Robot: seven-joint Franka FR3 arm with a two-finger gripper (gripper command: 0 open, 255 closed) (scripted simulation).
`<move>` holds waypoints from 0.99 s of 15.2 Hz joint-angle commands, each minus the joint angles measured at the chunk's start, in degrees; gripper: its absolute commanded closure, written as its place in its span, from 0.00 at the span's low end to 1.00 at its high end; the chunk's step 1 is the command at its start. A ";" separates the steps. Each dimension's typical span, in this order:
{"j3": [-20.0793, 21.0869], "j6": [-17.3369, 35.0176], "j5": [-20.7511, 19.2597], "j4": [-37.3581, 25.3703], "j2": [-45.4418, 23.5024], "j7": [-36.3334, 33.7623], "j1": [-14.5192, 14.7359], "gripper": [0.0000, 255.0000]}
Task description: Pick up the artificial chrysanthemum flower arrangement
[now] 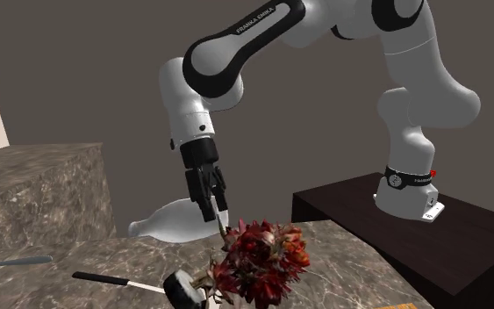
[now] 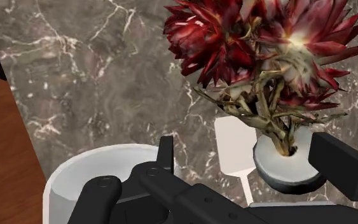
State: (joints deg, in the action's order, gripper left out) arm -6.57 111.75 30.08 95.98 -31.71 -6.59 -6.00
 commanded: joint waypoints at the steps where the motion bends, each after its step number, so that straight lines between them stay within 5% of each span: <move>1: 0.16 0.80 0.31 -0.14 -1.14 0.30 -0.01 0.00; 6: 0.39 2.47 0.82 0.07 -2.80 1.18 -0.08 0.00; 7: 0.39 2.40 0.80 -0.06 -2.83 1.12 -0.07 1.00; 15: 0.39 2.38 0.80 -0.09 -2.84 1.13 -0.08 1.00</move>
State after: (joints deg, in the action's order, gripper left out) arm -6.22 114.14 30.84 95.89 -34.57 -5.46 -6.11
